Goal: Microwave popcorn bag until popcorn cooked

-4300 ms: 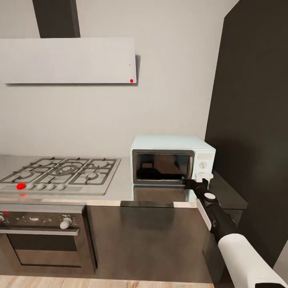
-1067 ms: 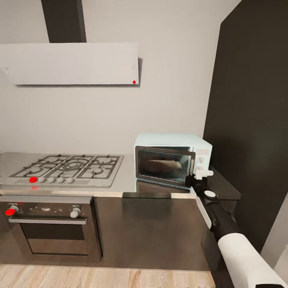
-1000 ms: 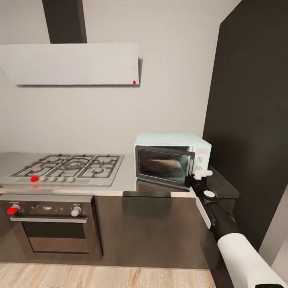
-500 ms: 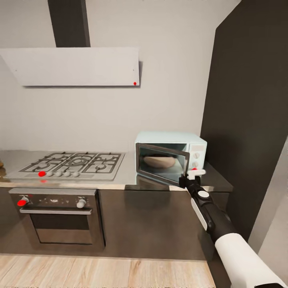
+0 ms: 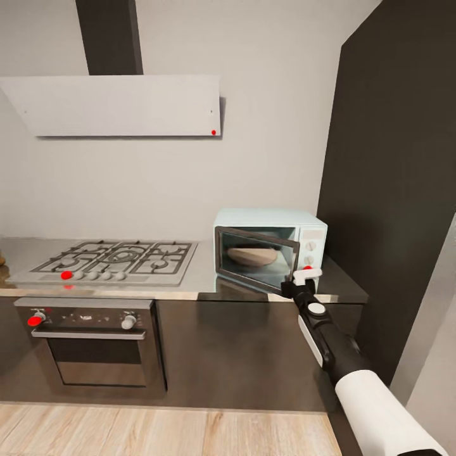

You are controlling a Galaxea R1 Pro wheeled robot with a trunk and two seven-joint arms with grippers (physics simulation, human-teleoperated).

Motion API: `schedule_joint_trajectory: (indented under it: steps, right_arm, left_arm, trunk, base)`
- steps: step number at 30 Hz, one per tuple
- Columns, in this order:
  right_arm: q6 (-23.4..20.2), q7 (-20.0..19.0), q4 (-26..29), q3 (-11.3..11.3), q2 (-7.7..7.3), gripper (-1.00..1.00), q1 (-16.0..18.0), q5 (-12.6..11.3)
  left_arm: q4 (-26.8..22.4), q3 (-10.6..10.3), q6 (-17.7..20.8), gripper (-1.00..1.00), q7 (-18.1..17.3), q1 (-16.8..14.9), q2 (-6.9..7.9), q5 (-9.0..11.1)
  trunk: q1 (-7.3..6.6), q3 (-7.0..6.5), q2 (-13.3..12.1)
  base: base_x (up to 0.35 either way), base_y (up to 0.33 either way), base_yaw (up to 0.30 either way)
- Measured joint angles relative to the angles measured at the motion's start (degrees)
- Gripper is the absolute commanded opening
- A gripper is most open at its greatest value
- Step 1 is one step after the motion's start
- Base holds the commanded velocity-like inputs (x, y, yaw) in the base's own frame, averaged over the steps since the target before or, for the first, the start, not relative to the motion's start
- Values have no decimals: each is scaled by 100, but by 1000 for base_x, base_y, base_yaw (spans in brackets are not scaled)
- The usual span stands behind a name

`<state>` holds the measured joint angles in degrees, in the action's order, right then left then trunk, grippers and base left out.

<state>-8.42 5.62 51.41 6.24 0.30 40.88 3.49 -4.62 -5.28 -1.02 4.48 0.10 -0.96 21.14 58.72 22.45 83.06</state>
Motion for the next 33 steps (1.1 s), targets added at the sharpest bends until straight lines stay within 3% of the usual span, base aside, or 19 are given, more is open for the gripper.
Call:
schedule_joint_trajectory:
  steps: [1, 2, 6, 11, 12, 23, 33]
  right_arm:
    - [2, 26, -3, 22, 1, -100, -2, 8]
    - [0, 53, -2, 47, -2, 100, -4, 2]
    - [-21, -86, 9, 174, 0, 100, -5, -140]
    - [-27, -220, 17, 174, -1, 100, -4, -285]
    - [-30, -220, 17, 173, -3, 100, -4, -425]
    - [-8, -198, 12, 152, -86, 100, -5, -437]
    - [-6, -215, 19, 123, -353, 100, -4, -476]
  left_arm:
    - [0, 0, 0, 100, 0, 0, 0, 0]
    - [0, 0, 0, 100, 0, 0, 0, 0]
    - [4, -3, -1, 100, 0, -3, 0, 0]
    - [3, -11, -1, 100, 0, -3, -1, 0]
    - [2, -11, -1, 100, 0, -3, 0, 0]
    - [3, -2, 1, 100, 3, -3, -11, -3]
    - [3, 5, -1, 100, -1, -3, 0, 0]
  trunk:
    - [0, 1, 0]
    - [0, 1, 0]
    - [1, 0, -1]
    - [1, 0, -1]
    - [1, 0, -1]
    - [4, 0, -2]
    - [1, 0, -1]
  base:
    - [0, 0, 0]
    - [0, 0, 0]
    - [0, 0, 0]
    - [0, 0, 0]
    - [-65, 0, 0]
    - [-284, 0, 0]
    - [-14, 0, 0]
